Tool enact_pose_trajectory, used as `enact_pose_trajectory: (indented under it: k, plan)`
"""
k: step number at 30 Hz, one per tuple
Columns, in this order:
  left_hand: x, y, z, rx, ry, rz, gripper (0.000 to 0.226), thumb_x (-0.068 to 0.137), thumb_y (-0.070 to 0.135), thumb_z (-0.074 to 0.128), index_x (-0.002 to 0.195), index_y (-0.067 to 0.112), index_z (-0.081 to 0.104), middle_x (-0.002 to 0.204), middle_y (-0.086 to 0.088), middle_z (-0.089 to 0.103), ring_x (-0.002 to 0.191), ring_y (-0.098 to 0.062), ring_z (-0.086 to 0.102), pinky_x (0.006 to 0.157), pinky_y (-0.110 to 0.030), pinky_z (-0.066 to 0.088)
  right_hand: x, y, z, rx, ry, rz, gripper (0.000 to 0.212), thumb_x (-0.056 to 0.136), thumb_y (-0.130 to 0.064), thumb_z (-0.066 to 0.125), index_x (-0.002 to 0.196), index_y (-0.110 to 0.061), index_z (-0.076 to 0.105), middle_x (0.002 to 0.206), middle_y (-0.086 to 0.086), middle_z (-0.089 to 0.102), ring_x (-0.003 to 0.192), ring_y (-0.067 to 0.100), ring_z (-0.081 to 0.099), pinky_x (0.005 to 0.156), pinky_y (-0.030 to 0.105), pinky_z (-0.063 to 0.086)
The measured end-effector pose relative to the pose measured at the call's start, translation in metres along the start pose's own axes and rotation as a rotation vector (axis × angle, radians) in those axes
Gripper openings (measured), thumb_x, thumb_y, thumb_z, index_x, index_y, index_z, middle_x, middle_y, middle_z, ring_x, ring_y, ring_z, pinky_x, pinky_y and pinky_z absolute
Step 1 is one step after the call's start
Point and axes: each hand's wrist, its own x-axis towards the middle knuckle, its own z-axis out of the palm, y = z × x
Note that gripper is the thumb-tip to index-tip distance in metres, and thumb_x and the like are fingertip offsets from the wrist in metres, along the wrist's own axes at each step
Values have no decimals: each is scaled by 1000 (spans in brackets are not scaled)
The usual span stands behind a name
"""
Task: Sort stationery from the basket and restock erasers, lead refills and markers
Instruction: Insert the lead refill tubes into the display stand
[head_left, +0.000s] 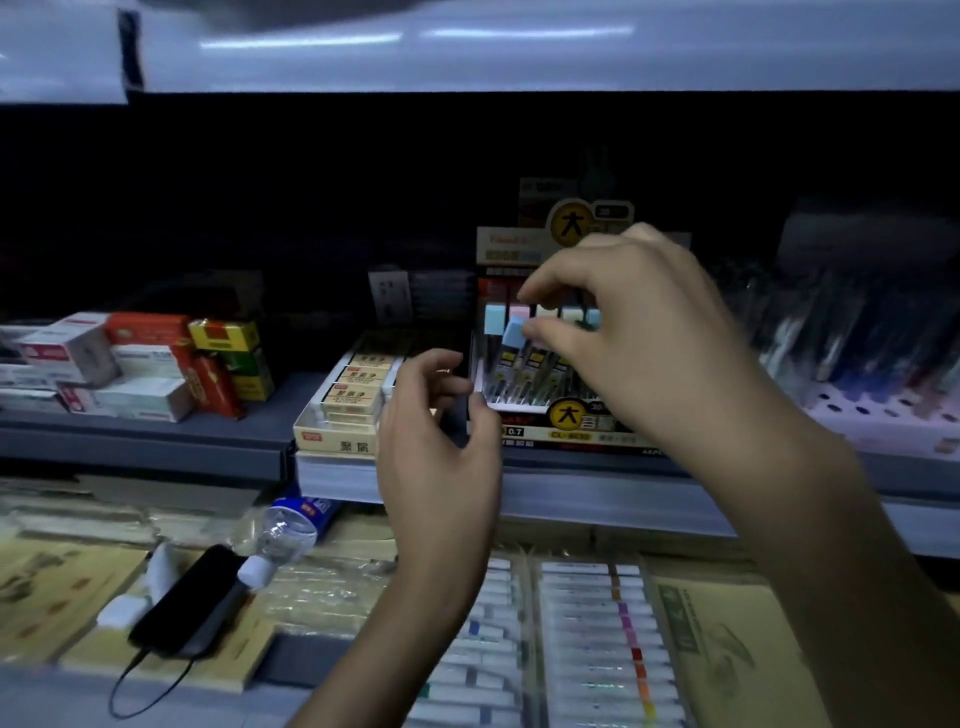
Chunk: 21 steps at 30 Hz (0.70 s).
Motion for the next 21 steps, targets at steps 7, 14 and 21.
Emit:
enact_pose_trajectory:
  k: [7, 14, 21]
  plan:
    - [8, -6, -5, 133, -44, 33, 21, 95, 19, 60, 109, 34, 63, 92, 14, 65, 89, -9, 62, 78, -42, 56, 6, -3, 16, -128, -16, -8, 14, 91, -31, 75, 105, -31, 75, 93, -13, 63, 108, 14, 43, 79, 34, 42]
    - [14, -7, -5, 299, -11, 44, 24, 94, 27, 60, 113, 39, 68, 101, 23, 69, 104, -4, 54, 103, -52, 46, 14, -5, 26, 10, -35, 46, 11, 92, -37, 72, 102, -40, 71, 96, -7, 64, 95, 4, 42, 76, 28, 36]
    - [16, -5, -5, 321, -14, 11, 18, 94, 36, 63, 110, 39, 72, 96, 24, 70, 104, -7, 54, 100, -47, 44, 24, -5, 27, 83, -74, 81, 5, 92, -28, 73, 94, -33, 73, 87, -10, 70, 86, 14, 66, 80, 40, 57]
